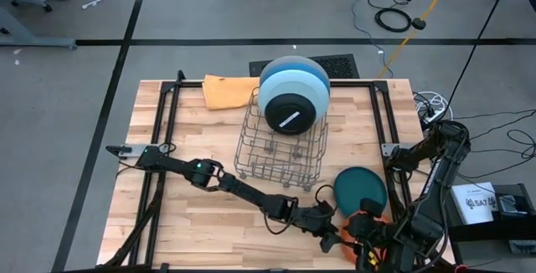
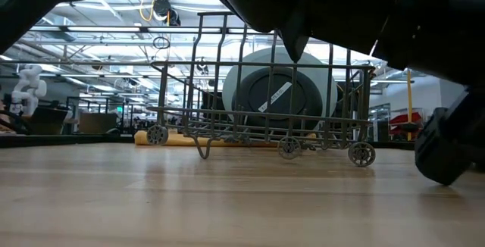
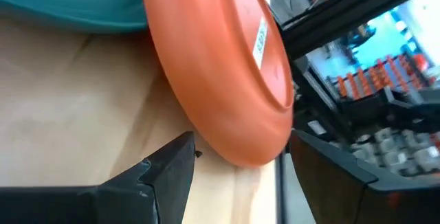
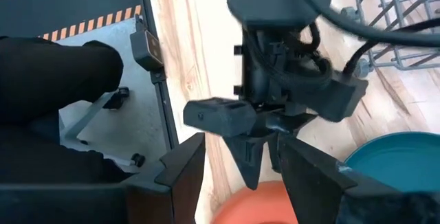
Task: Sort dishes
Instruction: Put the orange plate into the dish rack
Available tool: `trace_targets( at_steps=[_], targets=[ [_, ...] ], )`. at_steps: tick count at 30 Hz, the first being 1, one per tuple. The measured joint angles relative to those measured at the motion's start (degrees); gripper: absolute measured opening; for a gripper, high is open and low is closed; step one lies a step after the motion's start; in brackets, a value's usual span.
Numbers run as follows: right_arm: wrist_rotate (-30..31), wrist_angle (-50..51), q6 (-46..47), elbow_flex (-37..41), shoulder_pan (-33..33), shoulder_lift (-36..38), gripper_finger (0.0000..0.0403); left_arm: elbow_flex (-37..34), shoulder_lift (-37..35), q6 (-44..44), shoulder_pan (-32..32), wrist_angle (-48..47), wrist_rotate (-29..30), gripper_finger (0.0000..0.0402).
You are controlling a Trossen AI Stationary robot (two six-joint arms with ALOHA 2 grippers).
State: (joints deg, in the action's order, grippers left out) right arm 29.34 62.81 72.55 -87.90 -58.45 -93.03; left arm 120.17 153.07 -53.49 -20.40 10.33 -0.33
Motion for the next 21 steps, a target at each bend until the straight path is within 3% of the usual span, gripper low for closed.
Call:
trace_targets(
  at_steps=[8, 21],
  targets=[
    [0.68, -0.83, -1.46, 0.00, 0.02, 0.00, 0.0178, 2.26, 0.51, 14.75, -0.20, -5.78, 5.29, 0.0238],
    [0.83, -0.85, -1.68, 0.00, 0.02, 0.00, 0.0178, 2.29, 0.67, 25.89, -0.24, -5.18, 2.05, 0.0238]
  ],
)
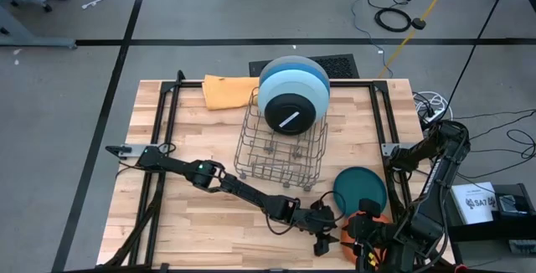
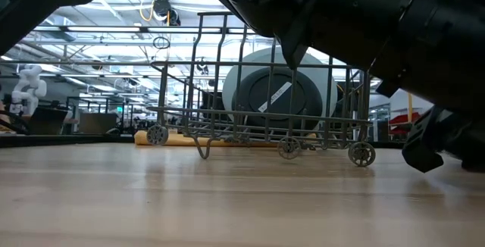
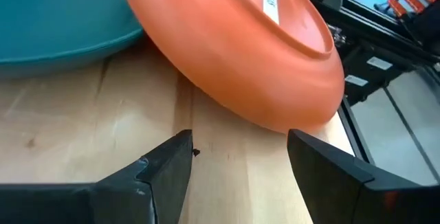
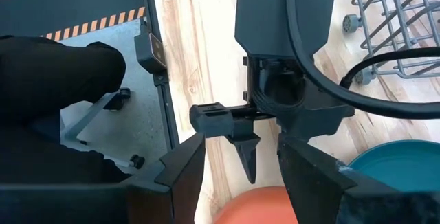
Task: Sort dishes
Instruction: Put the orange plate into the dish rack
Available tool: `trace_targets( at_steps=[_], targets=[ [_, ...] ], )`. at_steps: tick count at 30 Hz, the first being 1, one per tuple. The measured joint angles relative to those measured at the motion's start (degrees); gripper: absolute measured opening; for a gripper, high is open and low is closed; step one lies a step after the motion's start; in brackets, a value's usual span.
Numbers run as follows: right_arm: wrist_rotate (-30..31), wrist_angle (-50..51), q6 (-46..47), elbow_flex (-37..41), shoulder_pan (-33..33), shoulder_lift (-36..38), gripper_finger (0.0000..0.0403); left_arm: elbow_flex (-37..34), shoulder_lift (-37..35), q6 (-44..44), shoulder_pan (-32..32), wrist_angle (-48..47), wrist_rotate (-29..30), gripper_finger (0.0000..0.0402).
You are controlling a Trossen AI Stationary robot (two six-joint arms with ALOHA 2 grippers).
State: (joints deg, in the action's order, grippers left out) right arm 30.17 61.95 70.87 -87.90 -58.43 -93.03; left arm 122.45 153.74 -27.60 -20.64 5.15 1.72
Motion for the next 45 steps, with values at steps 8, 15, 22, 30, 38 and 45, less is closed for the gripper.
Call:
trace_targets(
  at_steps=[8, 15, 22, 30, 38, 45],
  targets=[
    [-0.15, 0.00, 0.12, 0.00, 0.00, 0.00, 0.0178, 0.00, -0.03, 10.53, -0.28, -1.73, -0.01, 0.0238],
    [-6.21, 0.00, 3.37, 0.00, -0.35, -0.34, 0.0178, 0.02, -1.39, 13.57, -0.42, -4.29, -0.10, 0.0238],
    [-13.79, -0.80, 11.55, 0.00, -2.48, -5.89, 0.0178, 0.02, -5.58, 19.76, -0.37, -11.11, 1.02, 0.0238],
    [-14.30, -3.65, 32.53, 0.00, -9.99, -16.57, 0.0167, 0.13, -7.79, 23.39, -0.30, -14.95, 1.91, 0.0238],
    [-11.86, 5.25, 39.98, -9.20, -14.56, -25.62, 0.0035, 0.13, -7.86, 23.80, 0.88, -14.84, 1.85, 0.0238],
    [-18.28, 4.87, 42.44, -13.94, -16.24, -29.81, 0.0002, 0.13, -7.86, 23.61, 1.84, -13.10, 1.37, 0.0238]
  ],
)
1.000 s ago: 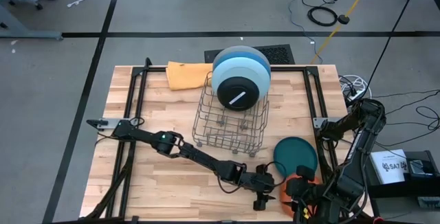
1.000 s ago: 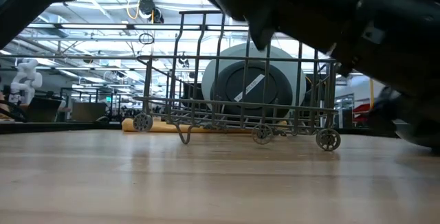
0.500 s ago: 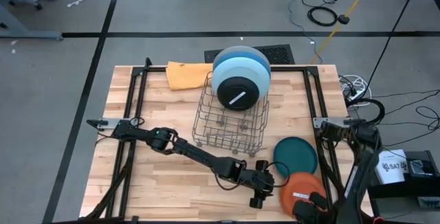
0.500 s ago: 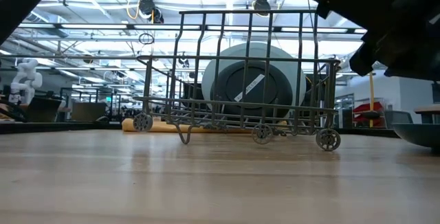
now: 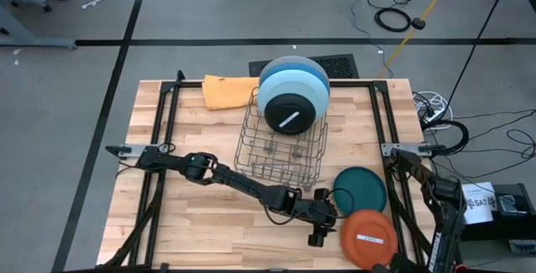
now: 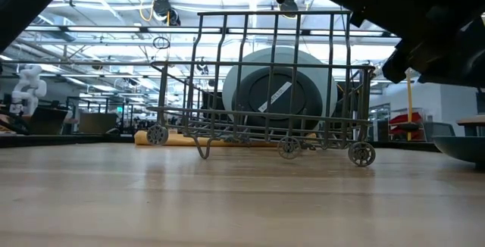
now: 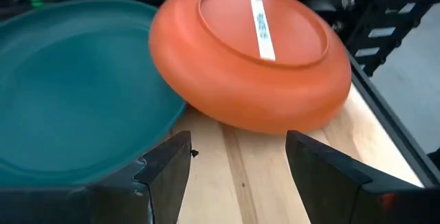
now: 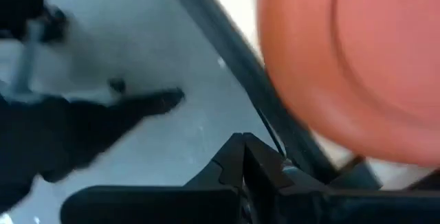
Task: Sort dishes
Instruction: Put the orange plate into the dish rack
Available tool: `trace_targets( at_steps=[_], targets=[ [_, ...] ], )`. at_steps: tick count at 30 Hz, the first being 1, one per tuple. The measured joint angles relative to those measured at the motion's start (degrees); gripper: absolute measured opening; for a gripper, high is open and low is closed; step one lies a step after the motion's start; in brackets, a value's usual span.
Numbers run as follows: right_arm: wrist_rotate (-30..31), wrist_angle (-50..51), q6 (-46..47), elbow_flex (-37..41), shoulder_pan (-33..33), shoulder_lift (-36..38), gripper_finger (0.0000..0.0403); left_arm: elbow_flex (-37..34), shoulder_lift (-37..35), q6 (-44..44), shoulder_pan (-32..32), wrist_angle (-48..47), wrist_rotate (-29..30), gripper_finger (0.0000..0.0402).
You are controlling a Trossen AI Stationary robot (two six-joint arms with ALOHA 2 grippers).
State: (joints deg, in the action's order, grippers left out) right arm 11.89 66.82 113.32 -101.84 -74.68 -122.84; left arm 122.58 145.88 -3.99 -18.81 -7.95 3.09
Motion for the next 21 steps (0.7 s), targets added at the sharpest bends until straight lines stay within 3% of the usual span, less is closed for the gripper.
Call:
trace_targets(
  at_steps=[14, 21],
  targets=[
    [-7.51, 0.09, -0.40, 0.02, 0.31, -5.36, 0.0000, -0.02, -1.04, -0.16, 0.19, 2.56, -0.06, 0.0238],
    [-8.01, 2.71, -0.39, 0.07, 1.10, -6.83, 0.0000, 0.24, -4.40, 0.21, 0.11, 2.47, -0.06, 0.0238]
  ],
)
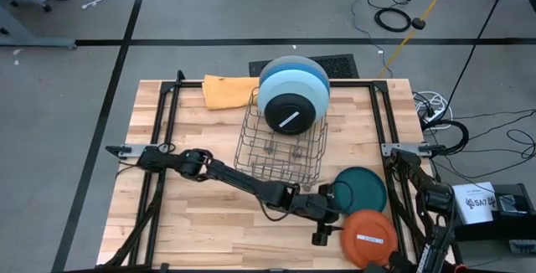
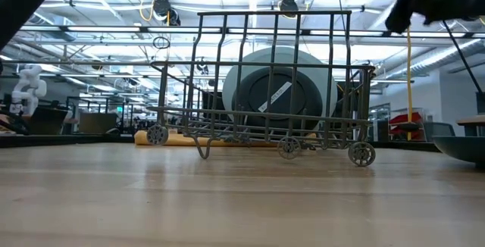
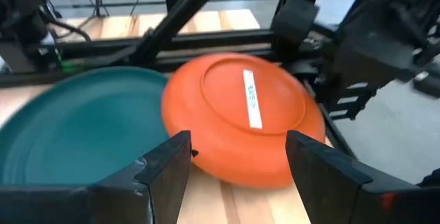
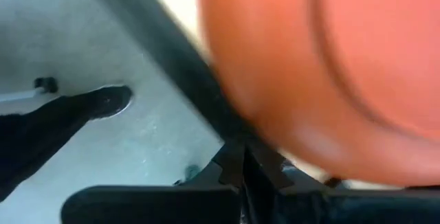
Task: Sort dishes
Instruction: Put the orange plate into the dish rack
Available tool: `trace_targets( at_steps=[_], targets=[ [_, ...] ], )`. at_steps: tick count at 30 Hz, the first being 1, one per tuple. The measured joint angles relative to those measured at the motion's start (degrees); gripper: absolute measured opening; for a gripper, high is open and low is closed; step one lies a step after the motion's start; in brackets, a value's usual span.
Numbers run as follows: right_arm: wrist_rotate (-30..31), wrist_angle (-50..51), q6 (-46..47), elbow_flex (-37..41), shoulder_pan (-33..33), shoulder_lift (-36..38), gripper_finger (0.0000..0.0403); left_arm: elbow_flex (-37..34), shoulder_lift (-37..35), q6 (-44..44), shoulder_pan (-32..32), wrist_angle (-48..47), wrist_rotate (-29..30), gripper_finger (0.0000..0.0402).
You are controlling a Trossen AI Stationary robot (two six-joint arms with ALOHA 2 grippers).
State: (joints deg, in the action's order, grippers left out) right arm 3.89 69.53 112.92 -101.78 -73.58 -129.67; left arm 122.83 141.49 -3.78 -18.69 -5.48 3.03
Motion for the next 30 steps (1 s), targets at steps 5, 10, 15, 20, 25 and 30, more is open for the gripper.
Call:
trace_targets(
  at_steps=[5, 10, 15, 20, 25, 30],
  targets=[
    [0.30, 6.77, 0.17, -0.02, 0.70, 0.02, 0.0000, 0.00, -2.23, 1.24, -0.36, -0.05, 0.00, 0.0238],
    [0.69, 12.56, 0.25, -0.02, 1.54, 0.02, 0.0000, 0.04, -3.40, 1.66, -1.03, -0.68, 0.03, 0.0238],
    [2.27, 16.23, -0.03, -0.02, 2.36, 0.02, 0.0000, 0.02, -4.47, 2.82, -1.59, -1.65, 0.07, 0.0238],
    [5.65, 16.20, -1.62, 0.06, 3.06, 0.28, 0.0000, 0.02, -4.78, 3.11, -1.71, -1.95, 0.09, 0.0238],
    [10.16, 9.47, -4.29, 0.07, 3.08, 1.75, 0.0000, 0.02, -5.81, 3.22, -1.71, -4.42, 0.24, 0.0238],
    [10.29, 1.29, -13.15, 0.04, 3.50, 1.58, 0.0000, 0.02, -5.81, 4.17, -1.71, -3.38, 0.24, 0.0238]
  ],
)
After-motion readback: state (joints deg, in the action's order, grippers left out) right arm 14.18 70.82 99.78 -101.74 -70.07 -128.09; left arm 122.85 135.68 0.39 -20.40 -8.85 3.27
